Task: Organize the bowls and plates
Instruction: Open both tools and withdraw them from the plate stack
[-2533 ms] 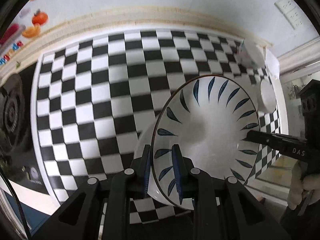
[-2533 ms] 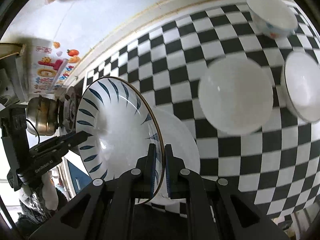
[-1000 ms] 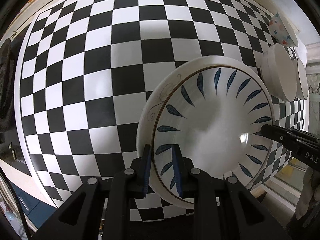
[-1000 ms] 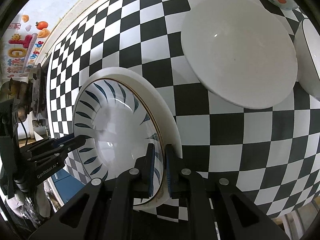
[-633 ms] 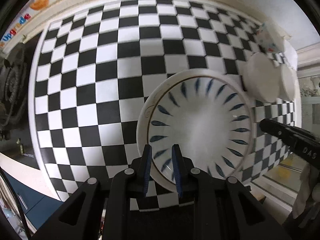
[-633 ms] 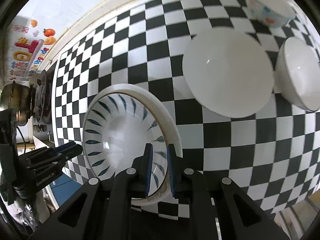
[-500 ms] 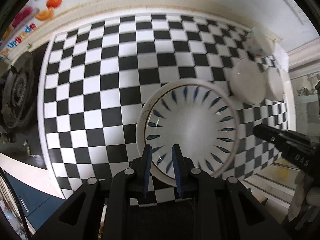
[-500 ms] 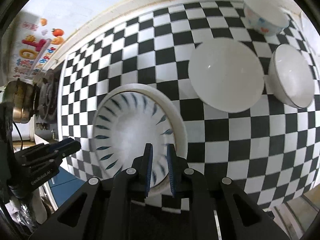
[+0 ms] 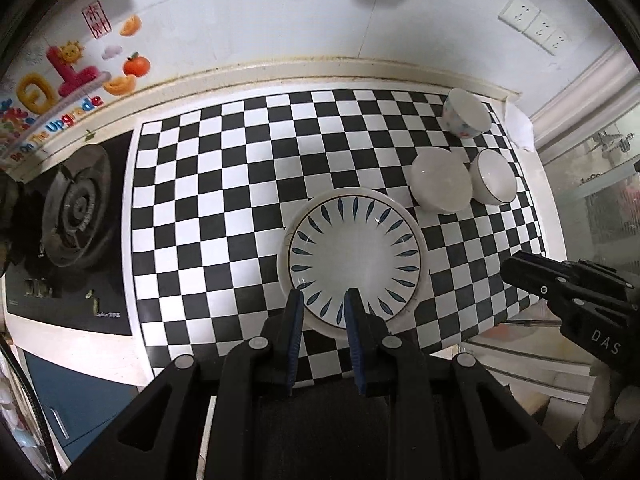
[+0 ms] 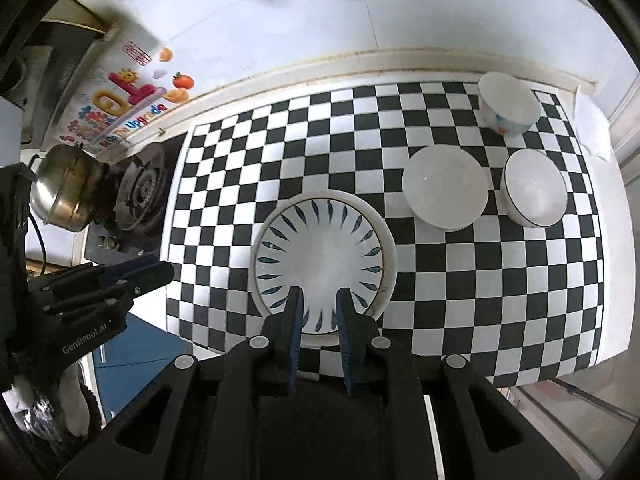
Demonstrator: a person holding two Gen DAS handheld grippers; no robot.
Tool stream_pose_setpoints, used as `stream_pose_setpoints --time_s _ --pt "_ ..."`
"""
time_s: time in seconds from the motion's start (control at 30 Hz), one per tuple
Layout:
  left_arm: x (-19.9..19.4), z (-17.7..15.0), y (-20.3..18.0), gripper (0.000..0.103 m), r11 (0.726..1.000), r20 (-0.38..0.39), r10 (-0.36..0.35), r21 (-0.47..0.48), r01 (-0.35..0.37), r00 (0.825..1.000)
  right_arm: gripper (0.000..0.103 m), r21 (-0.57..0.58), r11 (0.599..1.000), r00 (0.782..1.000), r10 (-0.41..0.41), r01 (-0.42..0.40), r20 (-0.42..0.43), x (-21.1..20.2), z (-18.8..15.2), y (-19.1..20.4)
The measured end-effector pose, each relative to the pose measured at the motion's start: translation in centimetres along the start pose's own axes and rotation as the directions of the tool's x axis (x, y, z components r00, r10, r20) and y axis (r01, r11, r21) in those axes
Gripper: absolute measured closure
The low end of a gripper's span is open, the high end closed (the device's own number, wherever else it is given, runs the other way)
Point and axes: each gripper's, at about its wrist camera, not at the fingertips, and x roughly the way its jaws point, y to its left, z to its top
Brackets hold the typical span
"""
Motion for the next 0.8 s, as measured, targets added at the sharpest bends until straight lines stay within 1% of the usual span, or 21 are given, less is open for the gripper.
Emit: stream_pose_setpoints --time_s 0.13,0.3,0.33,0.37,0.4,0.43,0.47,0.57,0.63,0.73,0.8 --pt "-1.4 -0.7 0.1 0.084 1.0 0.022 0.002 -0.003 -0.002 1.0 0.083 -0.025 1.0 1.0 -0.005 0.005 0.013 -1.8 -1.0 1.3" --pt "-2.5 -1.6 0.2 0.084 1.0 0.043 0.01 -0.006 -0.01 0.999 0.083 -0.036 0.999 0.999 -0.018 0.019 0.029 -3.0 -1.8 2.0" --pt "-2.6 -1.7 0.3 0.08 1.0 0.043 0.009 -0.009 -0.008 0.999 0.081 -0.037 0.999 0.999 -0.02 0.021 0.034 -3.2 -1.8 2.1" --pt "-2.5 -1.8 0.5 0.079 1.0 0.039 0.008 -0.014 -0.007 0.999 0.071 -0.039 0.999 0.999 -0.024 0.026 0.038 -3.4 -1.9 2.2" --pt "-2.5 -1.8 0.6 0.078 1.0 0.036 0.006 -0.018 -0.006 0.999 0.054 -0.045 0.999 0.999 -0.027 0.028 0.039 -3.6 -2.0 2.4" --pt "-2.4 -1.9 0.7 0.077 1.0 0.032 0.002 -0.023 -0.002 0.999 0.045 -0.046 0.999 0.999 -0.021 0.023 0.043 -3.8 -2.1 2.5" --pt "-2.3 -1.9 0.9 0.077 1.0 0.026 -0.002 -0.029 0.003 1.0 0.033 -0.046 0.999 0.999 -0.017 0.019 0.043 -3.8 -2.1 2.6" --pt "-2.0 -2.1 1.1 0.074 0.999 0.008 -0.014 -0.035 0.015 1.0 0.03 -0.043 0.999 0.999 -0.026 0.028 0.044 -3.8 -2.2 2.8" --pt "-1.9 -2.2 1.3 0.067 0.999 0.002 -0.022 -0.034 0.023 1.0 0.027 -0.036 0.999 0.999 -0.029 0.03 0.044 -3.8 -2.4 2.9" --pt "-1.9 -2.2 1.4 0.058 0.999 0.002 -0.024 -0.029 0.024 1.0 0.025 -0.022 0.999 0.998 -0.038 0.039 0.047 -3.9 -2.6 3.0" --pt "-2.0 -2.2 1.6 0.058 0.999 0.008 -0.027 -0.028 0.027 1.0 0.024 -0.012 0.999 0.998 -0.044 0.045 0.048 -3.9 -2.6 3.0"
